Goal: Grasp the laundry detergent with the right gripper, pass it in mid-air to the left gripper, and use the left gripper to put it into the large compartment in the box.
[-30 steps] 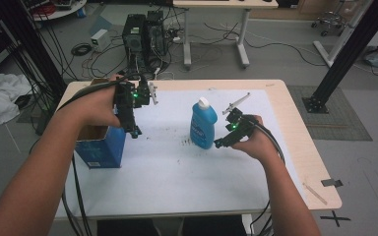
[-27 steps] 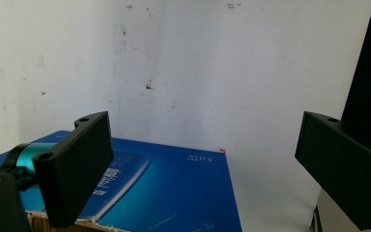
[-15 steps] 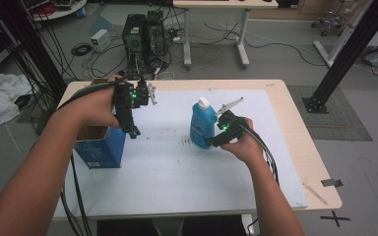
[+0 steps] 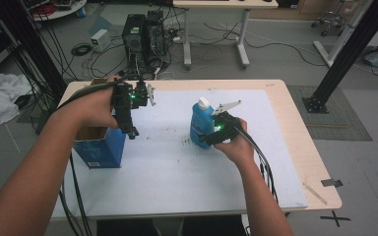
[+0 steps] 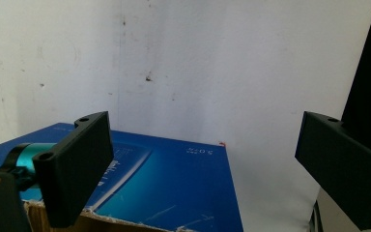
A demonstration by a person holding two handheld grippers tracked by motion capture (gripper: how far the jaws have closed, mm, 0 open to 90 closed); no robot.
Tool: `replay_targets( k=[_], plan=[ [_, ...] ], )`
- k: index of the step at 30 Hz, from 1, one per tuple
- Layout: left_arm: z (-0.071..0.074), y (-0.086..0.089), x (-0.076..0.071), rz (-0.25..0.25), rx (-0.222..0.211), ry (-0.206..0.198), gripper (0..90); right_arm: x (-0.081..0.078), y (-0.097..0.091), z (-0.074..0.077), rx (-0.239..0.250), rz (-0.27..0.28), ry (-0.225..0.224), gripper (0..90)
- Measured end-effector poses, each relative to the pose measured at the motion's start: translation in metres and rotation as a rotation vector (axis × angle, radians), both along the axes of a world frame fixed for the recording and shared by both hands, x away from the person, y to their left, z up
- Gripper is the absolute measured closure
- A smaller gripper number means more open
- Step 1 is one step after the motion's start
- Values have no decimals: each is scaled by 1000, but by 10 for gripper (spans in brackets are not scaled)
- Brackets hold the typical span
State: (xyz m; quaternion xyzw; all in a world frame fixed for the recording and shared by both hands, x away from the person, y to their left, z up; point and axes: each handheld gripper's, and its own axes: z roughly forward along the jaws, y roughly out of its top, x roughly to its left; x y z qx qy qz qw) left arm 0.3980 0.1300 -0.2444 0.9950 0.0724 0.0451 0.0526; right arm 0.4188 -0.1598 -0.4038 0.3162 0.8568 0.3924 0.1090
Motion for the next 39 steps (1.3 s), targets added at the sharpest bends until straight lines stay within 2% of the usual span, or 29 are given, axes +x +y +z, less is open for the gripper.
replay_targets(
  k=[14,20,29,39],
  plan=[
    [-2,-3,0,1,7,5,63,5,9,-6,68,-35,-55,126],
    [-2,-5,0,-2,7,3,63,5,10,-6,71,-51,-94,129],
    [0,-5,0,-6,6,2,63,5,12,-6,94,-60,-115,145],
    [1,-4,-1,-1,5,-3,63,3,17,-8,92,-79,-139,192]
  ],
)
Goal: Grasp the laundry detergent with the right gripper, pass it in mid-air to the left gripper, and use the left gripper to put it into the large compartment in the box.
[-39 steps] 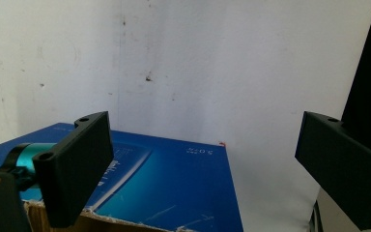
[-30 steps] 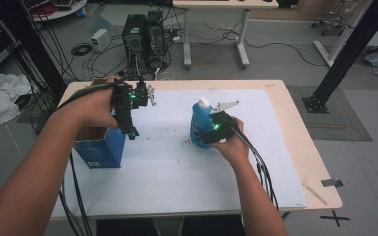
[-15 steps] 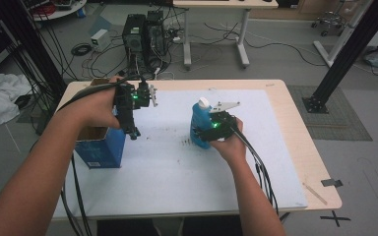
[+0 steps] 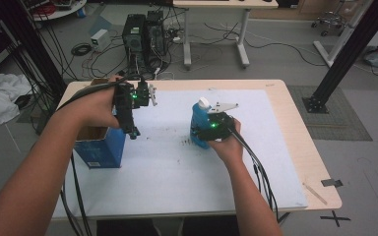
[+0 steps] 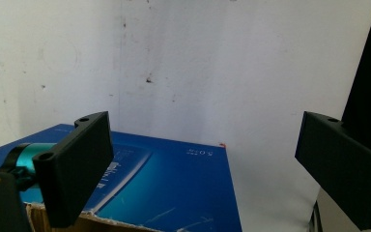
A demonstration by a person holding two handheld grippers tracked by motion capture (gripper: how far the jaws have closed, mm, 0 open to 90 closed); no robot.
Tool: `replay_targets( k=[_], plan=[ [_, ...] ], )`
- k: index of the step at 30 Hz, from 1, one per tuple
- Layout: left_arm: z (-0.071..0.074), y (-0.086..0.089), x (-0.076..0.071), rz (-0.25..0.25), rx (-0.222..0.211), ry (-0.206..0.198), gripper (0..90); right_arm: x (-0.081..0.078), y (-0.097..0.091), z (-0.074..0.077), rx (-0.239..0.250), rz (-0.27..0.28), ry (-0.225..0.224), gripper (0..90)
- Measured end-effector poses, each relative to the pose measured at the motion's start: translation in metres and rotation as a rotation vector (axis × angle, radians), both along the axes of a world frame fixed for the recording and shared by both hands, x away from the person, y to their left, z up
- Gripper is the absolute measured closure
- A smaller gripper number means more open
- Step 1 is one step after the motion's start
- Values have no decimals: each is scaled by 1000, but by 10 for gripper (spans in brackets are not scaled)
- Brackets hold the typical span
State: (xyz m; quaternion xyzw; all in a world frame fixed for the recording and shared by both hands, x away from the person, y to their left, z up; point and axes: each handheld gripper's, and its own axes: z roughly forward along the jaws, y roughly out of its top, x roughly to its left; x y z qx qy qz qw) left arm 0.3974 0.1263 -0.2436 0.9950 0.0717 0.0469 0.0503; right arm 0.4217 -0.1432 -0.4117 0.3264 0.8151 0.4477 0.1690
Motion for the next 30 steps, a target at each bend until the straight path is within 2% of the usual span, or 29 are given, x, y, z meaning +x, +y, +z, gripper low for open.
replay_targets(
  k=[3,15,20,21,30],
  plan=[
    [0,0,0,3,-2,1,63,-1,0,0,5,1,-4,232],
    [-2,-1,1,-1,2,2,63,-1,0,-1,12,-8,-14,266],
    [-2,-2,2,0,6,3,63,-1,0,0,15,-1,-21,289],
    [-3,-2,3,-1,7,5,63,-2,0,0,17,2,-26,325],
    [-3,-4,3,-1,9,3,63,-3,2,-1,11,9,-40,351]
  ],
)
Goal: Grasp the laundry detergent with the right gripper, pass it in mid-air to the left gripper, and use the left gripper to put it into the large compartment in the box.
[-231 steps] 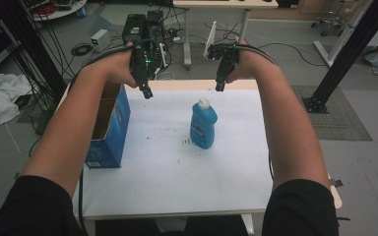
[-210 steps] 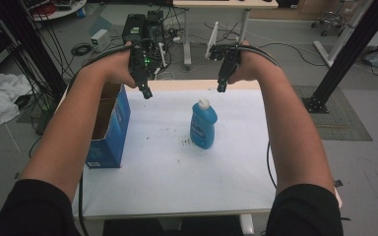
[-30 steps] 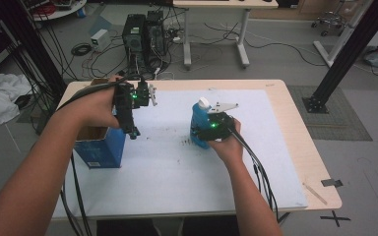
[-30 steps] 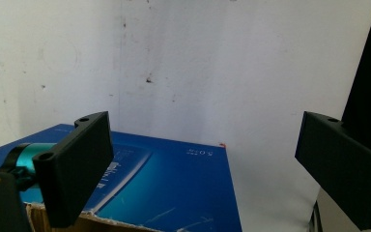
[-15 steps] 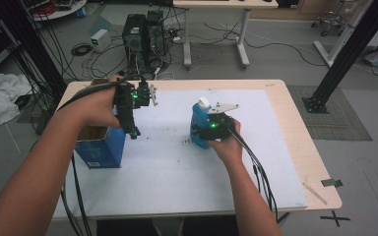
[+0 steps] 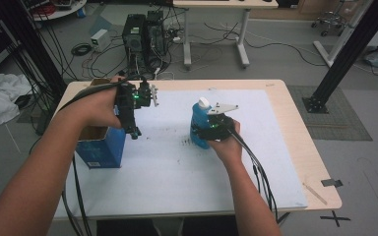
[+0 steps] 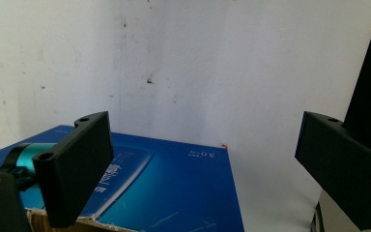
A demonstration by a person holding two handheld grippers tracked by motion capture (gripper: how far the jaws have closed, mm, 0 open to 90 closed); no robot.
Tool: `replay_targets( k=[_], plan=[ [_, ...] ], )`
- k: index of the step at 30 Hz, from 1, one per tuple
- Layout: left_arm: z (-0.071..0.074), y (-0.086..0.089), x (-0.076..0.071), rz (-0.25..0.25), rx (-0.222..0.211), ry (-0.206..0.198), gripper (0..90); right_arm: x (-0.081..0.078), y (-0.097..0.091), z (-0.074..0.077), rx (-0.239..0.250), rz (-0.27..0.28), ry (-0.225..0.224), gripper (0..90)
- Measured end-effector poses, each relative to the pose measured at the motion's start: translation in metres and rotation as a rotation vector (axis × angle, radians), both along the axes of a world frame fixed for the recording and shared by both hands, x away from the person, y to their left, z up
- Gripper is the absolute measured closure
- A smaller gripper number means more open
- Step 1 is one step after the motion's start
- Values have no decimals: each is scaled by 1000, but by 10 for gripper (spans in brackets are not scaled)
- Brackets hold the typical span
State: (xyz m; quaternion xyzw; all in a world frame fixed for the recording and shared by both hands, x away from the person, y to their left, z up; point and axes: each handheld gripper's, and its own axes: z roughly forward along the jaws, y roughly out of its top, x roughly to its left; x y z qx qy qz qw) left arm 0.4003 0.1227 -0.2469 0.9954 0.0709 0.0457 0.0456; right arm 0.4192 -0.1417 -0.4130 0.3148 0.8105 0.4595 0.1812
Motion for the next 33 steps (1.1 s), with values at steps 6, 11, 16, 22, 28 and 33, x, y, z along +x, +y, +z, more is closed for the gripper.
replay_targets(
  k=[6,11,16,22,28,33],
  plan=[
    [-1,0,1,0,3,1,63,-2,1,1,10,4,-14,383],
    [-1,1,1,1,2,0,63,-2,0,2,7,6,-16,402],
    [-1,0,0,1,4,-2,63,-2,0,0,16,11,-15,438],
    [1,-3,-2,-9,-4,-3,63,-2,-1,-1,32,15,-9,459],
    [0,-4,-2,-8,0,0,63,-2,-2,0,37,25,-4,465],
    [2,-4,-1,-5,-3,0,63,-4,-5,3,49,54,-2,466]
  ],
)
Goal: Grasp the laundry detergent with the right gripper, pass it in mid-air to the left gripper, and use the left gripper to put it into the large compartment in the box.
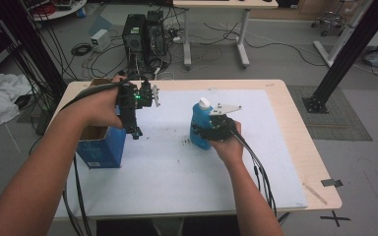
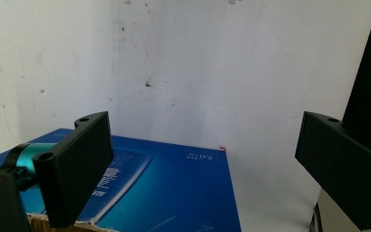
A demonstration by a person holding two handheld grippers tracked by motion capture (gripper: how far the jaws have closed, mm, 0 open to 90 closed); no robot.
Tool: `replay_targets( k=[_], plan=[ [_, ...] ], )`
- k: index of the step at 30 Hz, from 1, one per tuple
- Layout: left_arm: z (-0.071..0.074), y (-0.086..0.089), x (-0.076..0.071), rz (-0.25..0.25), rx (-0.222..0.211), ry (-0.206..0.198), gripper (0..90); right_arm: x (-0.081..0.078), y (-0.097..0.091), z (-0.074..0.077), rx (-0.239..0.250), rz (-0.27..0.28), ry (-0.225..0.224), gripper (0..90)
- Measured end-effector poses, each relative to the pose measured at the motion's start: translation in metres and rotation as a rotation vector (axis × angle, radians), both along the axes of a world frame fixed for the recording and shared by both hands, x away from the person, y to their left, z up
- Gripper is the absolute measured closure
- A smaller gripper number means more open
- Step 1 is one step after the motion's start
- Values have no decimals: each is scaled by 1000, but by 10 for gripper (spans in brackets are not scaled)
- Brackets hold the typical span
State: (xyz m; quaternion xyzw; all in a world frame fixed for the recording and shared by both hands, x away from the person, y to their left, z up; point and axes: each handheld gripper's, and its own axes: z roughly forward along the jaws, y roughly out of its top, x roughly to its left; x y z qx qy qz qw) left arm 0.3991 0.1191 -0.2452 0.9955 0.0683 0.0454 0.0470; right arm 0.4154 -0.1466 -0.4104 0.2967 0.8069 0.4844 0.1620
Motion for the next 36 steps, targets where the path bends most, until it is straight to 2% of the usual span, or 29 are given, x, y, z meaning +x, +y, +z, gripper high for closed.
replay_targets(
  k=[4,5,6,10,12,13,17,22,24,31,36],
  plan=[
    [3,-2,-2,-12,-3,-2,63,-6,-2,8,24,56,0,466],
    [3,-2,-2,-12,-3,-2,63,-6,-2,8,24,56,0,466],
    [4,-3,-3,-22,-5,-1,63,-10,-3,11,25,84,0,466],
    [4,-6,-4,-32,-12,3,63,-17,-2,16,14,139,1,465],
    [4,-7,-5,-36,-11,3,63,-17,-2,16,14,139,1,465],
    [4,-9,-7,-50,-12,7,63,-23,1,18,5,182,5,465],
    [3,-13,-9,-61,-25,12,63,-28,5,19,6,226,0,465],
    [1,-18,-10,-74,-22,17,63,-32,11,18,7,269,5,465],
    [0,-22,-11,-83,-16,22,63,-35,16,17,5,306,8,465],
    [-4,-29,-14,-100,-19,34,63,-40,23,14,1,362,14,465],
    [-6,-33,-15,-113,-18,36,63,-42,27,14,0,381,15,465]
  ],
)
